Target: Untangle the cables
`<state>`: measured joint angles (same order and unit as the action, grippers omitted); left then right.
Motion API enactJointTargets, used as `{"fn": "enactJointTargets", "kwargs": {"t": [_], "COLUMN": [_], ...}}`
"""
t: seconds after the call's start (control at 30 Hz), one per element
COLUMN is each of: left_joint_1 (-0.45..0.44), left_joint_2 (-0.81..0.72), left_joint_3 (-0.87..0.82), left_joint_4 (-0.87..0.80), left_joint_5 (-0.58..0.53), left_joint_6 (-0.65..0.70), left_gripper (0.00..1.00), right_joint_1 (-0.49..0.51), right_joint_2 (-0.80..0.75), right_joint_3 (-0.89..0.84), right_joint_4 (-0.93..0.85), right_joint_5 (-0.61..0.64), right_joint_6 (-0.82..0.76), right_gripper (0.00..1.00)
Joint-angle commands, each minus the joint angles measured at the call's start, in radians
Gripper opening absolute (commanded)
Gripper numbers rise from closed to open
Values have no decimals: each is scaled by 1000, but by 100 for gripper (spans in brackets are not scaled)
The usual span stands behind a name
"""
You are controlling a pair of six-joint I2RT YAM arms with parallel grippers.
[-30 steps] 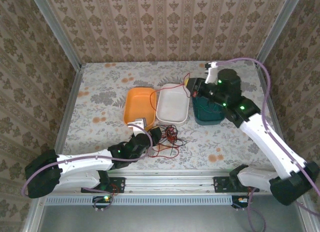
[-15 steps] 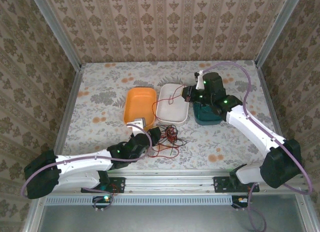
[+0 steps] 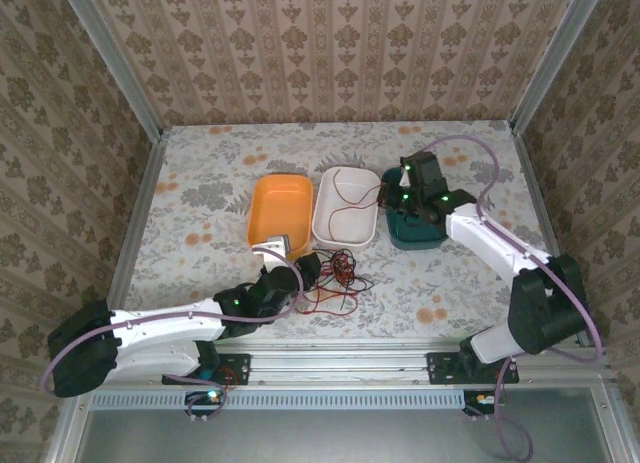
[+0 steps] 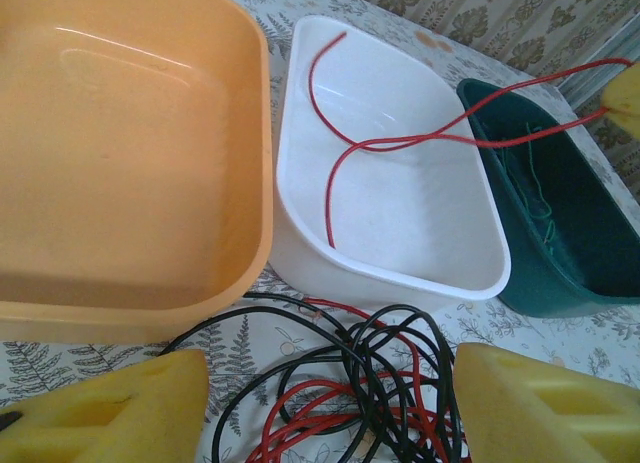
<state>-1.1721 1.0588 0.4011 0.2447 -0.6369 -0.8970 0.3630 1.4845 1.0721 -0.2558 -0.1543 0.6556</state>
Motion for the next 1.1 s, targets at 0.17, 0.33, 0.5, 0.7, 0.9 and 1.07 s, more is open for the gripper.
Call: {"fn": "enactJointTargets", "kwargs": {"t": [0.17,0.33,0.5,0.7,0.9,1.07], "left_joint_1": [-9,-12,-15,-15,-15,-5], "left_joint_2": [-5,-5,-1,8,32,30], "left_joint_3": [10,24,47,69,104,92], "left_joint_4": [-37,-52,-68,-61,-58,-68], "left_joint_5": [-17,-14,-6,36,161,172], "left_joint_6": [-7,11,40,101,191,148], "left_gripper": [67,67,67,68,69,68], "right_joint_1": [94,120,120,120,126,187], "right_joint_2": [191,255,133,-33,-165,-203], "right_joint_3": [128,170,161,132,25,-82], "right_joint_4": [-178,-230,-213,-236,-249,-217], "right_joint_5": [69,81,159,243,92,-173], "right_joint_6": [-69,-85,-97,-128,-168,-162], "right_gripper": [0,0,34,60,56,51]}}
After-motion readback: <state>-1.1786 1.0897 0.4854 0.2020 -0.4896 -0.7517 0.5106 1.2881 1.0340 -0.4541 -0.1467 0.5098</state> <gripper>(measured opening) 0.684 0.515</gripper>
